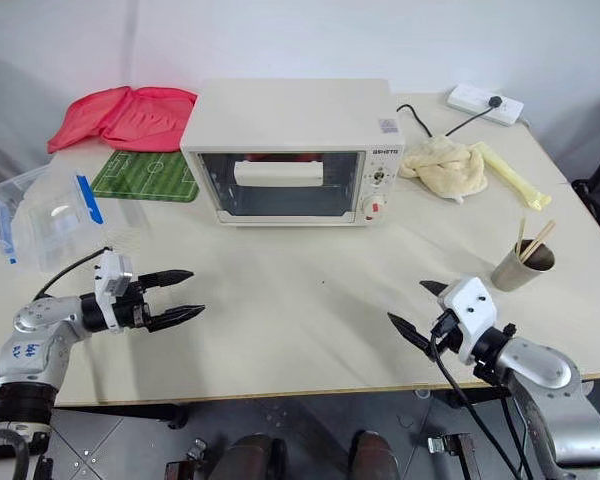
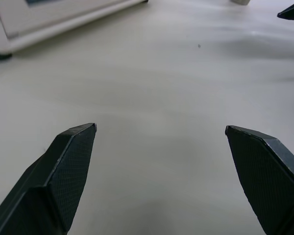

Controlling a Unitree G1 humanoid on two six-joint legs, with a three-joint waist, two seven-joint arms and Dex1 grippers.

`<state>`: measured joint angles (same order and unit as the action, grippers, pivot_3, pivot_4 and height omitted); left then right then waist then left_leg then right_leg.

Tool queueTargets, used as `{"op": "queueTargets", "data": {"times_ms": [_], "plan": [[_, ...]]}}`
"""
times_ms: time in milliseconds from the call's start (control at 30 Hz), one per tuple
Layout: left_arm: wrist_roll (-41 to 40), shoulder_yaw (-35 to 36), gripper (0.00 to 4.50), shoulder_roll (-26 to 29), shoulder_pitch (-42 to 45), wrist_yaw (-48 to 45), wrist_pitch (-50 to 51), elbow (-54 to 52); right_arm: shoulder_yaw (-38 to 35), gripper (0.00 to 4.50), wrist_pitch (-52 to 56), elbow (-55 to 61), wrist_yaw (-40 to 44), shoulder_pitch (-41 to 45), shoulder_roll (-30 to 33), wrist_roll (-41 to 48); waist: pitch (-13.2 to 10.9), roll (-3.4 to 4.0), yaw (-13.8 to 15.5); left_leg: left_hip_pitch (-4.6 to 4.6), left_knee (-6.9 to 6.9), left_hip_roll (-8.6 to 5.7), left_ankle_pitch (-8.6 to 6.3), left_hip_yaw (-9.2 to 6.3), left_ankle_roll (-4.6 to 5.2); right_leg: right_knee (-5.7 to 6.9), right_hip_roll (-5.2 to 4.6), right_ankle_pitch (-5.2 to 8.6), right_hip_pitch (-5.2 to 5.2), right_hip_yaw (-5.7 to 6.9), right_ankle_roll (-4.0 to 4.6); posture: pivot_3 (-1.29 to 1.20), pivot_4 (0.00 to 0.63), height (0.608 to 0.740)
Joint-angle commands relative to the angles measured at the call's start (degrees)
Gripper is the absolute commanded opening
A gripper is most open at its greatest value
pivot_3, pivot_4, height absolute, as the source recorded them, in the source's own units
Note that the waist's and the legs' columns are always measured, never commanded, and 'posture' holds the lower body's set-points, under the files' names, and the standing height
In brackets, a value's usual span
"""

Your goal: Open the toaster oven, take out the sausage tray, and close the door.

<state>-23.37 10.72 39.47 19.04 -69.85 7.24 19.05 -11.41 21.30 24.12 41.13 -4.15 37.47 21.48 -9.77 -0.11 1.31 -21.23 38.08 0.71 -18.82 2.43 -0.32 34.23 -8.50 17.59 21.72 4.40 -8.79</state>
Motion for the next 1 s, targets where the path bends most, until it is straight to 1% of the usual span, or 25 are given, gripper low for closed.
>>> {"op": "queueTargets", "data": {"times_ms": [33, 200, 300, 367, 400, 533, 600, 700, 800, 1000], "plan": [[0.8, -0.6, 4.50, 1.0, -0.4, -0.5, -0.7, -0.6, 0.7, 4.46, 1.2, 1.2, 0.6, 2.7, 1.1, 0.6, 0.0, 0.00, 0.0, 0.00, 0.00, 0.00, -0.01, 0.01, 0.00, 0.00, 0.00, 0.00, 0.00, 0.00, 0.00, 0.00, 0.150, 0.740], [0.3, 0.1, 4.50, -1.0, -0.2, 3.9, 1.0, -2.5, 4.3, 4.46, 4.5, -0.2, 1.1, 8.0, 2.4, -0.4, 0.0, 0.00, -0.1, 0.00, 0.01, 0.01, -0.01, 0.03, 0.01, 0.04, 0.00, 0.00, 0.02, 0.01, 0.00, 0.00, 0.150, 0.740], [-0.8, 0.7, 4.50, -2.1, 0.5, 6.1, 2.8, -3.7, 9.2, 4.46, 7.4, -3.1, 2.4, 16.3, 1.9, -0.5, 0.0, -0.01, -0.3, 0.00, 0.06, 0.01, -0.01, 0.03, 0.00, 0.06, 0.00, 0.00, 0.03, 0.01, 0.00, 0.00, 0.150, 0.740], [-1.9, 1.5, 4.50, -2.9, 1.5, 7.7, 3.9, -4.5, 12.5, 4.46, 8.1, -7.3, 3.5, 23.1, 0.7, -1.5, 0.0, -0.04, -0.5, 0.00, 0.10, 0.02, -0.01, 0.05, 0.00, 0.10, 0.00, 0.00, 0.04, 0.01, 0.00, 0.00, 0.150, 0.740], [-2.2, 1.7, 4.50, -3.2, 1.9, 8.2, 4.2, -4.8, 13.3, 4.46, 8.1, -9.0, 3.7, 25.2, 0.4, -1.8, 0.0, -0.07, -0.7, -0.01, 0.13, 0.03, -0.01, 0.04, 0.00, 0.14, 0.00, 0.00, 0.05, 0.01, 0.00, 0.00, 0.150, 0.740], [-5.2, 3.2, 4.50, -3.3, 2.9, 7.0, 6.0, -4.8, 18.2, 4.46, 3.8, -21.8, 6.6, 38.4, -3.2, -5.3, -0.1, -0.14, -1.3, -0.08, 0.16, 0.01, -0.02, 0.02, -0.03, 0.39, -0.03, 0.00, 0.23, 0.02, 0.00, 0.00, 0.150, 0.740], [-5.4, 3.5, 4.50, -3.2, 2.7, 7.0, 5.9, -4.8, 18.9, 4.46, 1.2, -26.1, 8.0, 42.1, -4.5, -6.2, -0.1, -0.14, -1.5, -0.09, 0.15, 0.01, -0.03, 0.05, -0.04, 0.49, -0.04, 0.00, 0.31, 0.04, 0.00, 0.00, 0.150, 0.740], [-7.1, 4.6, 4.50, -2.9, 2.1, 6.3, 6.6, -5.9, 20.3, 4.46, -4.5, -36.9, 8.2, 50.8, -7.8, -9.6, -0.1, -0.17, -2.0, -0.14, 0.12, 0.03, -0.07, 0.15, -0.10, 0.72, -0.06, 0.00, 0.56, 0.12, 0.00, 0.00, 0.150, 0.740], [-8.7, 5.5, 4.50, -2.8, 1.8, 6.0, 7.8, -6.9, 20.0, 4.46, -7.8, -41.8, 10.7, 55.9, -10.4, -9.5, -0.1, -0.18, -2.8, -0.29, 0.15, 0.06, -0.06, 0.24, -0.11, 0.87, -0.09, 0.00, 0.78, 0.15, 0.00, 0.00, 0.150, 0.740], [-11.2, 7.3, 4.50, -2.1, 1.3, 6.1, 10.5, -8.5, 20.5, 4.46, -11.8, -46.5, 16.4, 61.5, -13.4, -9.4, -0.1, -0.18, -3.5, -0.28, 0.14, 0.10, -0.06, 0.22, -0.12, 0.89, -0.09, 0.00, 0.78, 0.22, 0.00, 0.00, 0.150, 0.740]]}}
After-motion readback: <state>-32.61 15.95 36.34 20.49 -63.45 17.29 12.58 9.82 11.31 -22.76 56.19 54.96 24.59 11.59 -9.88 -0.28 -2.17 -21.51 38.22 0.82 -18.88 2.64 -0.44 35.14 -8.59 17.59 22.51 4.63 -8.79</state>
